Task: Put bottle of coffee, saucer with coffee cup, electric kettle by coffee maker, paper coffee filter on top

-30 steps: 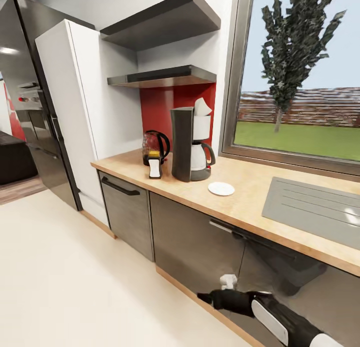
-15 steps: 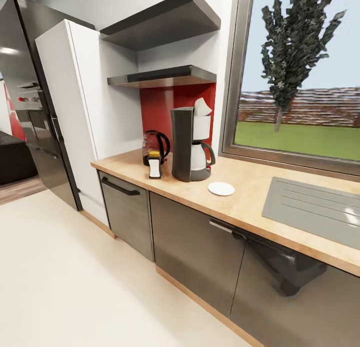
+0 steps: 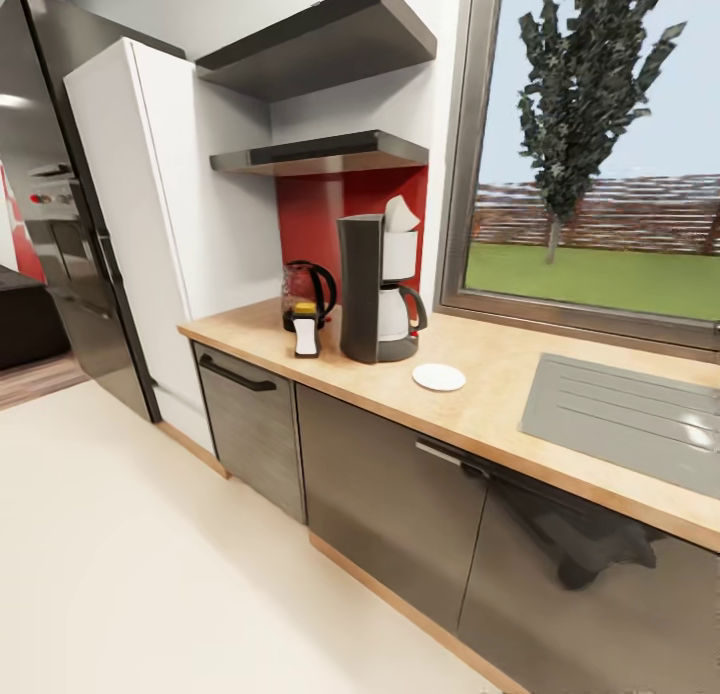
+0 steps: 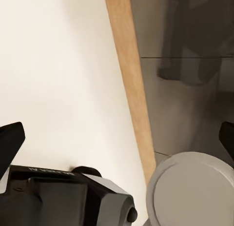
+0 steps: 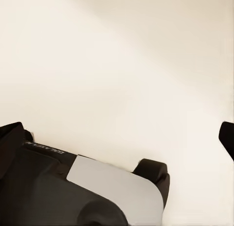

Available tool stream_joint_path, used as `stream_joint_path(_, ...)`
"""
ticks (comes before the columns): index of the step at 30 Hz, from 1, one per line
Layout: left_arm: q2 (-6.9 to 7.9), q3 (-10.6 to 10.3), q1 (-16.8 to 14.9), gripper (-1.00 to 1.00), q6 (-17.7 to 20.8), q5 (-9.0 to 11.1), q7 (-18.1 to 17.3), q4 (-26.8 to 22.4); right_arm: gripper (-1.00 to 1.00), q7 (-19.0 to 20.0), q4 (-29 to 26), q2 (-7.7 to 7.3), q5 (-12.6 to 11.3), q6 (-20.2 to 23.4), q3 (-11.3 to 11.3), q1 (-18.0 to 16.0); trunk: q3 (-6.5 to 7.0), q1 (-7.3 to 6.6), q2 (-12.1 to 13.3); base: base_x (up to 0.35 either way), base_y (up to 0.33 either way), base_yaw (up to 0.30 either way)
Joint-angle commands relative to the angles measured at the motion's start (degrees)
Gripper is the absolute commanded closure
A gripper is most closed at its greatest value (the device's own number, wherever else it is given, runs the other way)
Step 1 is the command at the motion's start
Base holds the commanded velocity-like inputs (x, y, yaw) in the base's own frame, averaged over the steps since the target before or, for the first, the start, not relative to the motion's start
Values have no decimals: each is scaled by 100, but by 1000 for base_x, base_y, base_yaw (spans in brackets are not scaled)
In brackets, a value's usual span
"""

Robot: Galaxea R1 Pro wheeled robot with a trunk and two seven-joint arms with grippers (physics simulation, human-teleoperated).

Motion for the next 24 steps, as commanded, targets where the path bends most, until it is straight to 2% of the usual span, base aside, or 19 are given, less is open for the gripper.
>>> stream_joint_path(1, 0, 41, -2, -100, 49, -21, -19, -1, -100, -75, 23, -10, -30, -43, 49, -3, -6, -1, -3, 0, 0, -194)
stream_joint_path(6, -1, 35, -2, -100, 29, -21, -24, -4, -100, -284, 31, -34, -43, -46, 41, 4, -6, -1, -3, -21, -20, -179)
stream_joint_path(18, -1, 30, -2, -100, 25, -21, -22, -9, -100, -250, 31, -42, -41, -27, 45, 3, -6, -1, -3, -47, -42, -6)
stream_joint_path(24, -1, 33, -2, -100, 28, -21, -22, -9, -100, -232, 31, -44, -41, -26, 48, 5, -6, -1, -3, 0, 0, -214)
